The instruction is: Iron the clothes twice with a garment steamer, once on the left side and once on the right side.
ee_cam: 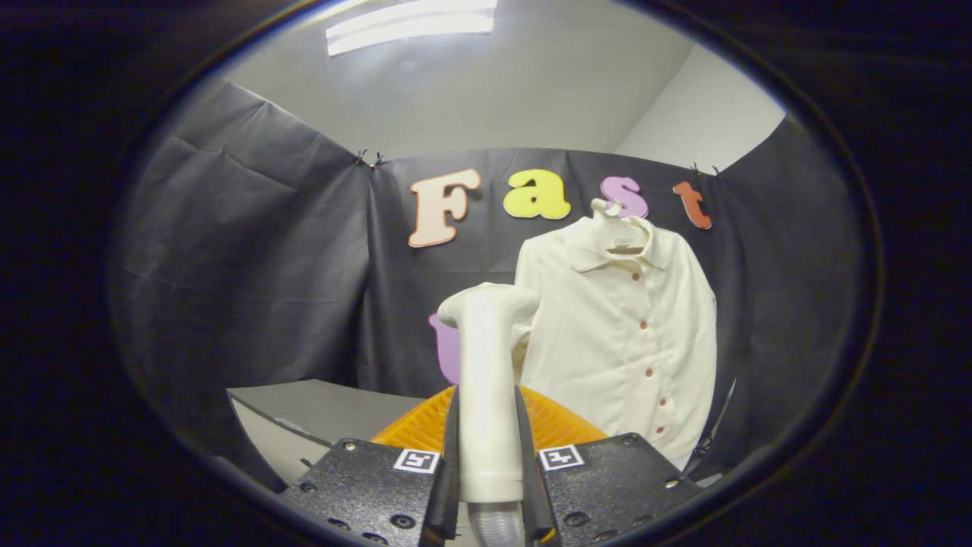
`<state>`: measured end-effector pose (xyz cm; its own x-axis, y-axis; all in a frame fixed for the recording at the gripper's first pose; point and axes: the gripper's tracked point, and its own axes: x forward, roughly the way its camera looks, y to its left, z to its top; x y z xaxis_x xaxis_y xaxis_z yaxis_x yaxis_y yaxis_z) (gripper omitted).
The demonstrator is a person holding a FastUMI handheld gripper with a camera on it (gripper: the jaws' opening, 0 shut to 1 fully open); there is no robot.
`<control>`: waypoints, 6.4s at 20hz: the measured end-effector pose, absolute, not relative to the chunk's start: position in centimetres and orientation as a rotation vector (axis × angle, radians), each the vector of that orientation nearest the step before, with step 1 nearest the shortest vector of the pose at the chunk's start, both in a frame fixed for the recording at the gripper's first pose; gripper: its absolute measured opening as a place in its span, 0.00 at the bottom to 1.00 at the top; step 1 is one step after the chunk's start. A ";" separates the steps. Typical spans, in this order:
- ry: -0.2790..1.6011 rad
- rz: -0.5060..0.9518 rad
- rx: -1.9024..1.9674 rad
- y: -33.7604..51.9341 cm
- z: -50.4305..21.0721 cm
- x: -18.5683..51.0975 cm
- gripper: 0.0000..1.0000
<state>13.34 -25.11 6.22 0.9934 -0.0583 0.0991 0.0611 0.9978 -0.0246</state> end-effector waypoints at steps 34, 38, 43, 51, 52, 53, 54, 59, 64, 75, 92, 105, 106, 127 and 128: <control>-0.063 -0.180 0.176 -40.0 -0.6 22.1 0.33; -0.016 -0.174 0.185 -39.7 -4.7 20.6 0.33; 0.065 -0.175 0.227 -39.9 -10.8 19.0 0.33; 0.192 -0.175 0.281 -40.1 -20.4 16.5 0.33; 0.207 -0.175 0.286 -40.1 -21.5 16.1 0.33; 0.224 -0.177 0.291 -40.2 -22.6 15.7 0.32; 0.237 -0.180 0.294 -40.3 -23.4 15.1 0.32; 0.274 -0.174 0.335 -40.5 -26.5 13.2 0.32; 0.311 -0.169 0.325 -40.5 -27.9 10.6 0.31; 0.125 -0.149 0.365 -42.9 -16.2 8.8 0.31; -0.151 -0.247 0.230 -55.0 6.8 21.5 0.31; -0.115 -0.232 0.307 -56.5 2.7 25.9 0.31; -0.102 -0.240 0.307 -56.7 1.8 25.5 0.31; 0.126 -0.329 0.433 -57.6 -16.9 17.2 0.31; 0.135 -0.335 0.434 -57.6 -17.6 16.9 0.31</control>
